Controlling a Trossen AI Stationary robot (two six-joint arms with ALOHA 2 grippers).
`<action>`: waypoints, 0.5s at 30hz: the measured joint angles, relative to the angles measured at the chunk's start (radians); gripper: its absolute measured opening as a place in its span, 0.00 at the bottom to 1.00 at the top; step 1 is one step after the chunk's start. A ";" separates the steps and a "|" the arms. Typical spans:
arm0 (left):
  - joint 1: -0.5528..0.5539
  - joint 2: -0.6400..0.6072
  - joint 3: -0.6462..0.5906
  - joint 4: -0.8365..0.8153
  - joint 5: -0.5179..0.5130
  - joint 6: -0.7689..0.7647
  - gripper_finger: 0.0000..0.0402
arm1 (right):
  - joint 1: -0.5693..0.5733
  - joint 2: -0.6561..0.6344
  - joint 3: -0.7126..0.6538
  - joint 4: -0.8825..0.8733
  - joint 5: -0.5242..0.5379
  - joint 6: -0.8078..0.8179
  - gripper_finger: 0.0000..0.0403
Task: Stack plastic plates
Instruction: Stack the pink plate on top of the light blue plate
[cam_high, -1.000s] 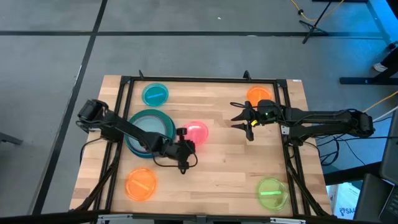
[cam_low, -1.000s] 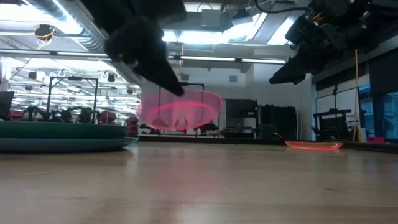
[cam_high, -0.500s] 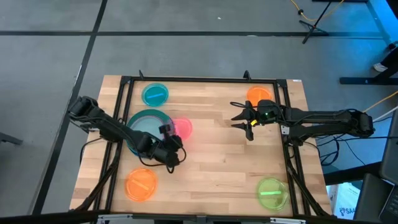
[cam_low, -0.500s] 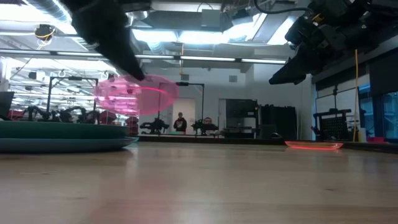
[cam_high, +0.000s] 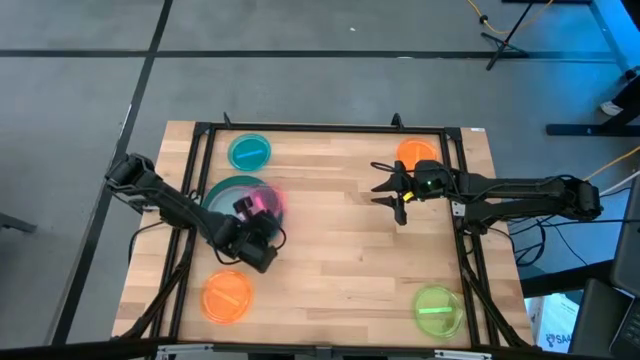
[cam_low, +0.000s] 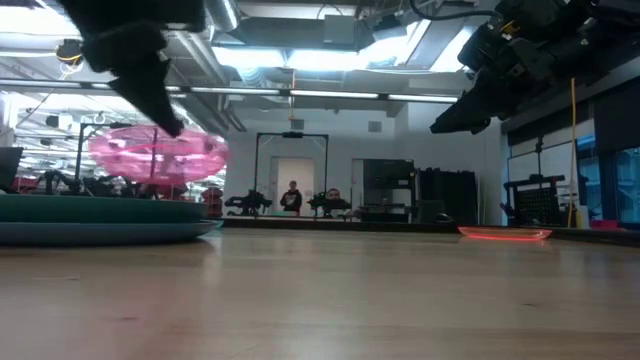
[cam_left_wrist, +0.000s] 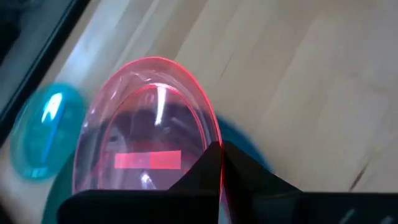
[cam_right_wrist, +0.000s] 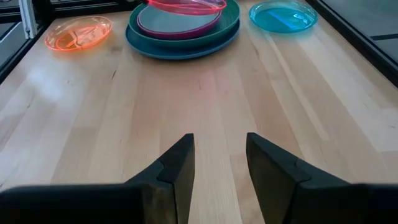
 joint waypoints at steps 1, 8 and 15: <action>-0.004 0.000 0.000 -0.032 0.011 -0.034 0.01 | 0.000 0.000 0.000 0.000 0.000 0.000 0.34; -0.012 0.000 0.000 -0.179 0.085 -0.194 0.01 | 0.000 0.000 0.000 0.002 0.000 0.000 0.34; -0.013 0.000 -0.025 -0.168 0.090 -0.221 0.01 | 0.000 0.000 0.000 0.002 0.000 0.000 0.34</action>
